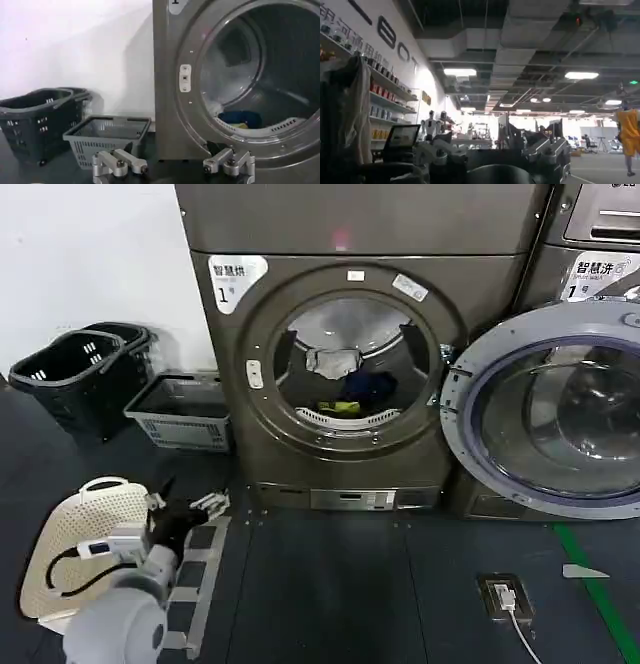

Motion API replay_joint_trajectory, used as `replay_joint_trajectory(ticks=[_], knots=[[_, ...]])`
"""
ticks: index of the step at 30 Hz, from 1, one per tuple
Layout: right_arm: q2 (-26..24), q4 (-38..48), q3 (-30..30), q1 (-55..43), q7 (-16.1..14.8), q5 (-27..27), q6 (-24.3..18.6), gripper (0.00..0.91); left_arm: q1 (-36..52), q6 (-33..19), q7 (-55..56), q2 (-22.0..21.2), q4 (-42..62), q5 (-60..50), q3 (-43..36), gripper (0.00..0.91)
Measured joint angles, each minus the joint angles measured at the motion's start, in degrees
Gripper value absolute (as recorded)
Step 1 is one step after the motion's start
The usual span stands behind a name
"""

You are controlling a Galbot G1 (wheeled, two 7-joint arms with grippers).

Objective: Grasp the clothes from the dryer.

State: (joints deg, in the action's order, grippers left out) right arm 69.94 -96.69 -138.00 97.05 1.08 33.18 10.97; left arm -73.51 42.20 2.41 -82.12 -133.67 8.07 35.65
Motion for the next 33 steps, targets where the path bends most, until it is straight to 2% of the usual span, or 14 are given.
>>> replay_joint_trajectory(ticks=[33], knots=[[0.26,0.91,0.60,-0.39,1.34,-0.11,-0.68,0.907,-0.35,0.00,0.45,-0.67,0.84,-0.11,-1.53,0.907]])
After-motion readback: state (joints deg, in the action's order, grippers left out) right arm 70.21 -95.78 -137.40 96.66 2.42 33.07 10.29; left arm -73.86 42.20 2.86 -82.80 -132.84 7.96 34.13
